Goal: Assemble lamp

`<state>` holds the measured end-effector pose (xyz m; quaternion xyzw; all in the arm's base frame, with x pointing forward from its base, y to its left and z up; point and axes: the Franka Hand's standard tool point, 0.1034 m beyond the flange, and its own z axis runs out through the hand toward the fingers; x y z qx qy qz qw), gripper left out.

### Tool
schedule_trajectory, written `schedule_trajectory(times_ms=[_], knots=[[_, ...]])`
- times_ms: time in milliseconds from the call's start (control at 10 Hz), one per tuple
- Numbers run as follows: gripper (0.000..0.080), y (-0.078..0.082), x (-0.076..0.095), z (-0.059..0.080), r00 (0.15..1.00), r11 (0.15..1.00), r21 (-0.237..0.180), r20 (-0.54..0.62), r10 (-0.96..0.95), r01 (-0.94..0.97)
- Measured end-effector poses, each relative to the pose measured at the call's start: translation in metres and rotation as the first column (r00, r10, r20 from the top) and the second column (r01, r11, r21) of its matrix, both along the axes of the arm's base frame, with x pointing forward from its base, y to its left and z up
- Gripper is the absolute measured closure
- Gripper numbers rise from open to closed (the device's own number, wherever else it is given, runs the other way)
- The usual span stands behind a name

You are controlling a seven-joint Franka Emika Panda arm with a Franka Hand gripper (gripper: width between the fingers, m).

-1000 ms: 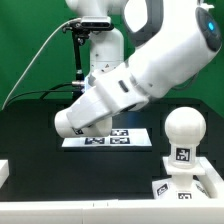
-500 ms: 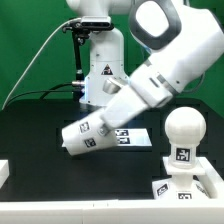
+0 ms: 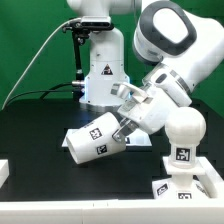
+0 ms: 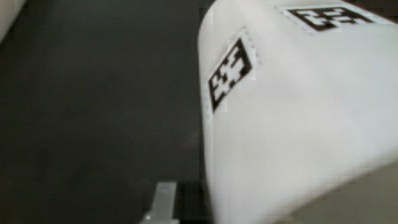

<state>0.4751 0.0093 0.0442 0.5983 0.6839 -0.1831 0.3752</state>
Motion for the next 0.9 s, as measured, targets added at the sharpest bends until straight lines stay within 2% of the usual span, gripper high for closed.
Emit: schedule_trajectory(times_ms=[300, 400, 600, 700, 800, 900], knots=[[0.0760, 0.002, 0.001, -0.003, 0.977, 0.988, -0.003, 0.144, 0.156, -0.157], [0.0760, 0.002, 0.005, -0.002, 0.953, 0.969, -0.022, 0.176, 0.246, -0.246], [0.0760, -0.006, 0.009, -0.001, 0.867, 0.892, -0.101, 0.212, 0.452, -0.440], [0.0760, -0.012, 0.013, 0.000, 0.828, 0.862, -0.122, 0.238, 0.507, -0.492], [0.0760, -0.020, 0.015, 0.000, 0.779, 0.821, -0.163, 0.262, 0.570, -0.547], [0.0760, -0.027, 0.015, 0.000, 0.781, 0.823, -0.179, 0.259, 0.568, -0.540]])
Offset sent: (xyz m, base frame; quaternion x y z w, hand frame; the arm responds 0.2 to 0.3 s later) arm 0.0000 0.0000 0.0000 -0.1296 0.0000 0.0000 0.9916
